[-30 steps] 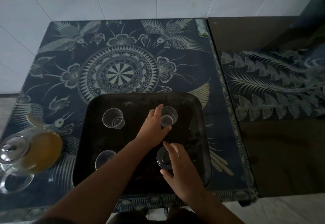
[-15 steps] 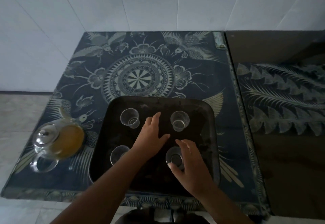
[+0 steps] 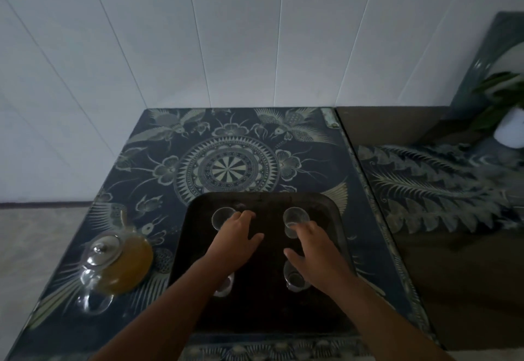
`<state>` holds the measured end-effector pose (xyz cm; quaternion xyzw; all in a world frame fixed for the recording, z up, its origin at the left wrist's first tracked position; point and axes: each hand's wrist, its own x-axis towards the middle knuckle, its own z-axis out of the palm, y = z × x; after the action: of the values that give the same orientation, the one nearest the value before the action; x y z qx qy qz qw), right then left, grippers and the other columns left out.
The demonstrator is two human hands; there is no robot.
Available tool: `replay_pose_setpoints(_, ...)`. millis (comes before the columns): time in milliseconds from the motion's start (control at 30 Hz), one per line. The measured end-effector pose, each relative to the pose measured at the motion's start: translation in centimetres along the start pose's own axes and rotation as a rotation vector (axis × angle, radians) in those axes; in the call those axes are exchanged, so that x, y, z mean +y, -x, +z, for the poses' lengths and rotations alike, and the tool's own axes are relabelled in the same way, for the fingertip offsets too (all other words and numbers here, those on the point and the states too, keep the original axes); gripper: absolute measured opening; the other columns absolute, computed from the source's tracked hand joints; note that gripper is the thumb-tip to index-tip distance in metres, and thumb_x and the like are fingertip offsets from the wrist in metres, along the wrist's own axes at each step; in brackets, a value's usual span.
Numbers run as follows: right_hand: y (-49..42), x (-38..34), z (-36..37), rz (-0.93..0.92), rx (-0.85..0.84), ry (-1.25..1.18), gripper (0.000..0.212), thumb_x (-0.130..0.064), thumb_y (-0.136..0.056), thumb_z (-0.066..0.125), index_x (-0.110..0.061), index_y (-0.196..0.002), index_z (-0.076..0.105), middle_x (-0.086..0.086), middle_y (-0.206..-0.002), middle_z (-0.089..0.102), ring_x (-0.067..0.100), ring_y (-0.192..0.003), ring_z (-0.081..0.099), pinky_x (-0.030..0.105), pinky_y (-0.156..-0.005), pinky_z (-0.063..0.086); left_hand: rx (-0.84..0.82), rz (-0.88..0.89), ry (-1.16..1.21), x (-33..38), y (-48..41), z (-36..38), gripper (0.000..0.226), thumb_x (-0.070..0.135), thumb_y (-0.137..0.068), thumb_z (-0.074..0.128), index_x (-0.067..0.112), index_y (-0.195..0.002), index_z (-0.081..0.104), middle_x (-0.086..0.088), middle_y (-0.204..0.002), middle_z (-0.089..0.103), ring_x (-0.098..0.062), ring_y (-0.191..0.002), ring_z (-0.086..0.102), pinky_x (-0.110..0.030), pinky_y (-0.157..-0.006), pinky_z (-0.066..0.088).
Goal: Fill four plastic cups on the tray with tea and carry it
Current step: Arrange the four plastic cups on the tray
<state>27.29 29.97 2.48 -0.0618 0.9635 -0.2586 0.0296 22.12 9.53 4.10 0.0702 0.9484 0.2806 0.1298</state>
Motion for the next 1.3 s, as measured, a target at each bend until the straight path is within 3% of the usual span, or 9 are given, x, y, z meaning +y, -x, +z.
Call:
replay_pose_setpoints(167, 0.1, -3.4, 0.0, 0.038, 0.007, 0.103, 0.058, -0.044, -0.097, 0.06, -0.019, -0.147, 0.043, -0.001, -0.146, 0.043, 0.015, -0.133, 0.04, 0.025, -0.1, 0.042, -0.022, 0.106, -0.056, -2.2, 1.2, -2.4, 0.059, 0.036, -0.097, 0.067, 0.017, -0.149, 0.046, -0.006, -0.145, 0.055, -0.02, -0.13, 0.056, -0.038, -0.108, 0.05)
replay_pose_setpoints(333, 0.6, -5.5, 0.3, 0.061, -0.016, 0.184, 0.059, -0.043, -0.098, 0.059, -0.016, -0.148, 0.042, 0.003, -0.15, 0.039, 0.02, -0.136, 0.041, 0.03, -0.105, 0.043, -0.02, 0.145, -0.096, -4.0, 2.3, -4.4, 0.056, 0.034, -0.097, 0.065, 0.016, -0.148, 0.048, -0.007, -0.151, 0.051, -0.025, -0.14, 0.048, -0.041, -0.114, 0.045)
replay_pose_setpoints(500, 1.1, -6.9, 0.1, 0.088, 0.0, 0.216, 0.056, -0.041, -0.099, 0.058, -0.016, -0.147, 0.043, 0.004, -0.15, 0.04, 0.02, -0.136, 0.042, 0.032, -0.104, 0.045, -0.024, 0.162, -0.154, -5.4, 3.7, -5.7, 0.044, 0.031, -0.1, 0.058, 0.018, -0.141, 0.051, -0.008, -0.144, 0.055, -0.029, -0.13, 0.054, -0.042, -0.104, 0.05)
replay_pose_setpoints(767, 1.3, -7.1, -0.3, 0.102, -0.001, 0.186, 0.056, -0.04, -0.098, 0.059, -0.016, -0.146, 0.043, 0.006, -0.148, 0.042, 0.021, -0.129, 0.049, 0.031, -0.097, 0.048, -0.027, 0.104, -0.21, -7.1, 5.2, -5.9, 0.045, 0.04, -0.099, 0.058, 0.018, -0.138, 0.052, -0.006, -0.13, 0.056, -0.024, -0.12, 0.058, -0.04, -0.099, 0.054)
replay_pose_setpoints(1033, 1.8, -6.0, 0.7, 0.056, -0.041, 0.151, 0.052, -0.04, -0.098, 0.058, -0.02, -0.145, 0.043, 0.002, -0.145, 0.046, 0.018, -0.125, 0.052, 0.029, -0.093, 0.049, 0.015, 0.017, -0.167, -7.0, 7.1, -4.5, 0.05, 0.039, -0.101, 0.059, 0.022, -0.146, 0.049, -0.002, -0.139, 0.056, -0.017, -0.125, 0.058, -0.033, -0.103, 0.051)
replay_pose_setpoints(1300, 0.4, -7.9, 3.0, -0.077, -0.102, 0.126, 0.053, -0.036, -0.097, 0.06, -0.023, -0.146, 0.043, -0.001, -0.141, 0.047, 0.016, -0.126, 0.051, 0.029, -0.096, 0.05, 0.071, -0.114, -0.159, -8.8, 10.2, -4.9, 0.056, 0.04, -0.101, 0.057, 0.021, -0.153, 0.044, -0.003, -0.151, 0.052, -0.02, -0.136, 0.054, -0.035, -0.11, 0.047)
